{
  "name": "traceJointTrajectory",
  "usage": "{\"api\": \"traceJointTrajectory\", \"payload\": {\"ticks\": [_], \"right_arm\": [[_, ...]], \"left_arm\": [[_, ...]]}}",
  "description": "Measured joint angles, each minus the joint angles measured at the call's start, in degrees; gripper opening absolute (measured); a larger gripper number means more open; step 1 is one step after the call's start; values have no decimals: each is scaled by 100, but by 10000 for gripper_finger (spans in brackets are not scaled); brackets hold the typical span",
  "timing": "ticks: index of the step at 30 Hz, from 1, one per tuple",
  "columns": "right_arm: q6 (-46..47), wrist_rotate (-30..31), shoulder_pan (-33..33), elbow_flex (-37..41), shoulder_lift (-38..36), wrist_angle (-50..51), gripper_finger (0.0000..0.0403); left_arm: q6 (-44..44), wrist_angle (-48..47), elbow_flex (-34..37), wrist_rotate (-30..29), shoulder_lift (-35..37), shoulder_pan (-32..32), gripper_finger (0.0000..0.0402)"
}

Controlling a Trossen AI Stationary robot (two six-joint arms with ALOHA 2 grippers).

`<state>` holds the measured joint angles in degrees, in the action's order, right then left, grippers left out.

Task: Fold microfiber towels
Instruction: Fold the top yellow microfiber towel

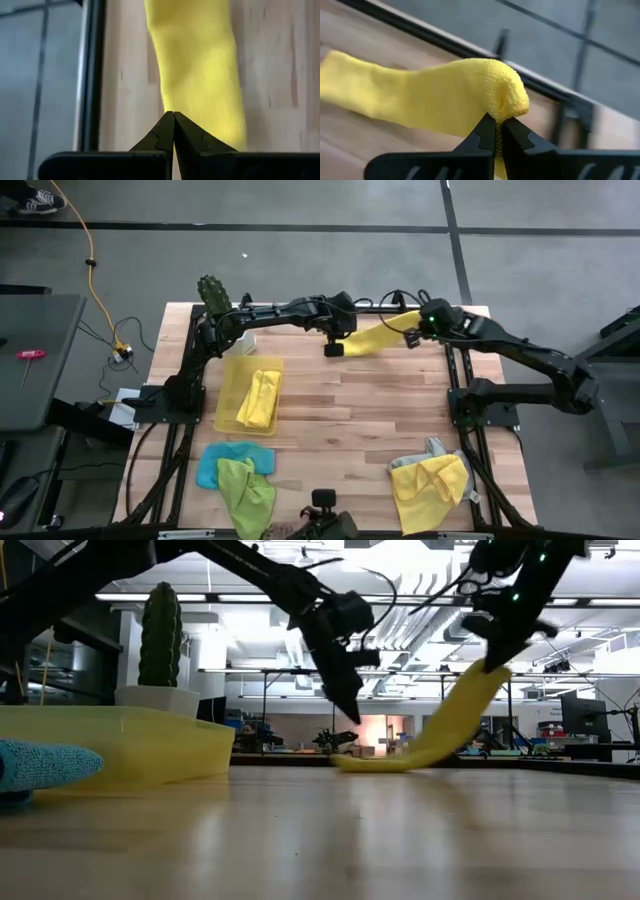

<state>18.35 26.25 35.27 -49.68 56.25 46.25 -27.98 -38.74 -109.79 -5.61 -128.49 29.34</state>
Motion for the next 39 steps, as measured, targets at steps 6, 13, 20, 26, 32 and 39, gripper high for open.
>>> {"api": "traceJointTrajectory", "payload": {"ticks": [6, 13, 20, 26, 32, 39], "right_arm": [[244, 509, 1, -619, -11, 924, 0], [365, 131, 0, -392, 302, 606, 0], [369, -390, 0, 149, 1128, -669, 0], [367, -845, 0, 186, 1796, -1954, 0], [452, -434, 11, 189, 1834, -2673, 0], [702, 550, 15, 132, 1466, -1995, 0]], "left_arm": [[-220, 163, -38, 24, 0, -211, 0], [-222, 256, 172, 303, -4, -199, 0], [-261, 345, 174, 549, 77, -183, 0], [-359, 152, 174, 676, 413, -201, 0], [-373, 143, 170, 641, 727, -199, 0], [-374, 247, 172, 667, 398, -166, 0]]}}
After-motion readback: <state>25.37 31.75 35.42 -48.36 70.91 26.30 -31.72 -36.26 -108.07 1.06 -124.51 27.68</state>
